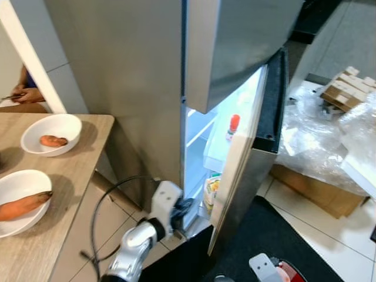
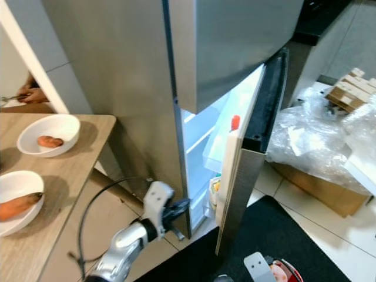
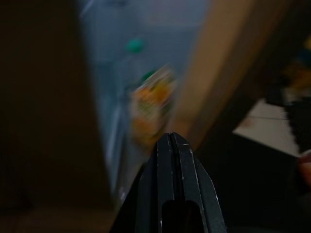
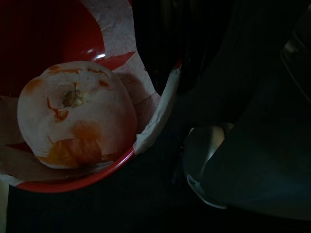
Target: Restocking fridge
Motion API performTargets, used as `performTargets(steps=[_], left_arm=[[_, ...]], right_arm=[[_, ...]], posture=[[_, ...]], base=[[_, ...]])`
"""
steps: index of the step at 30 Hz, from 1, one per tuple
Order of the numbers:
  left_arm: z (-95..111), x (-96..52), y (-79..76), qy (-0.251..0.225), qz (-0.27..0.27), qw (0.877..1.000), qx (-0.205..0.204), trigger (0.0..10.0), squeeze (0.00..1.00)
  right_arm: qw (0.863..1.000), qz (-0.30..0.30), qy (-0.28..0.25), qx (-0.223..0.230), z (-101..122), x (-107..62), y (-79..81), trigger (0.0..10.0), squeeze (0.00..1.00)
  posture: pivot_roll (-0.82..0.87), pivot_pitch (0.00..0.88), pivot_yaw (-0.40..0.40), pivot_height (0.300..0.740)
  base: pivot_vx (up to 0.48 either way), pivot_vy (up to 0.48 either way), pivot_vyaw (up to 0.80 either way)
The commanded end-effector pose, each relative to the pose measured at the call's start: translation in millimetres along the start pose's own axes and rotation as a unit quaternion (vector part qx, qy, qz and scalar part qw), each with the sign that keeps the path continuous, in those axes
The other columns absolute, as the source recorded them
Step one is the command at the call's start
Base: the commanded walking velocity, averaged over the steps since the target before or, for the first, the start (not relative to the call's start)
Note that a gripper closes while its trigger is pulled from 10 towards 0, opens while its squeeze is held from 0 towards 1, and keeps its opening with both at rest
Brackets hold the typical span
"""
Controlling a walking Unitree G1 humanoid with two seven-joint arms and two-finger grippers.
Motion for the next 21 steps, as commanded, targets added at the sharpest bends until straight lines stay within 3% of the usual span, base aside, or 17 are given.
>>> performTargets(steps=[1, 5, 7, 8, 10, 14, 15, 18, 21], left_arm=[[-5, -7.9, 14.1, 0.013, 0.040, 0.999, 0.010, 10.0, 0.00], [-35, -26.4, 36.2, 0.064, 0.115, 0.991, 0.006, 10.0, 0.00], [-67, -38.1, 40.2, 0.133, 0.139, 0.981, -0.012, 10.0, 0.00], [-102, -58.0, 41.3, 0.198, 0.168, 0.965, -0.036, 10.0, 0.00], [-109, -63.2, 41.5, 0.211, 0.177, 0.960, -0.042, 10.0, 0.00], [-139, -98.8, 55.9, 0.268, 0.291, 0.915, -0.084, 10.0, 0.00], [-139, -98.8, 55.9, 0.268, 0.291, 0.915, -0.084, 10.0, 0.00], [-150, -117.3, 60.3, 0.284, 0.345, 0.886, -0.122, 10.0, 0.00], [-156, -123.4, 59.3, 0.299, 0.349, 0.881, -0.114, 10.0, 0.00]], right_arm=[[1.000, 0.001, -0.005, -0.004, 3, 0.6, 0.9, 10.0, 0.00], [1.000, 0.001, -0.003, -0.010, 3, 0.3, -1.0, 10.0, 0.00], [1.000, 0.000, -0.002, -0.012, 3, 0.4, -1.6, 10.0, 0.00], [1.000, -0.002, -0.003, -0.015, 4, 0.4, -2.2, 10.0, 0.00], [1.000, -0.002, -0.003, -0.015, 4, 0.5, -2.3, 10.0, 0.00], [1.000, -0.002, -0.003, -0.013, 6, 1.0, -1.7, 10.0, 0.00], [1.000, -0.002, -0.003, -0.013, 6, 1.0, -1.7, 10.0, 0.00], [1.000, -0.011, -0.009, 0.010, 9, 1.2, -4.4, 10.0, 0.00], [0.998, -0.022, -0.019, 0.050, 13, 1.2, -9.0, 10.0, 0.00]], posture=[[-0.17, 0.118, -0.020, 0.700], [-0.16, 0.113, -0.030, 0.700], [-0.16, 0.111, -0.032, 0.700], [-0.16, 0.110, -0.032, 0.700], [-0.16, 0.110, -0.032, 0.700], [-0.18, 0.101, -0.024, 0.700], [-0.18, 0.101, -0.024, 0.700], [-0.18, 0.094, -0.027, 0.700], [-0.17, 0.089, -0.027, 0.700]], base=[[0.000, 0.000, 0.00], [0.000, 0.000, 0.00], [0.000, 0.000, 0.00], [0.000, 0.000, 0.00], [0.000, 0.000, 0.00], [0.000, 0.000, 0.00], [0.000, 0.000, 0.00], [0.000, 0.000, 0.00], [0.000, 0.000, 0.00]])
Point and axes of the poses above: a point about 5 cm out from each wrist's last joint towards the gripper, its own x axis pointing out of the wrist towards the gripper, its own z axis along the axis of the wrist's last joint, y = z × x, the point moved 4 cm from there along x, pointing out of the wrist towards the gripper, and after that the axes turned 2 degrees about -x, right-handed, at the moved point
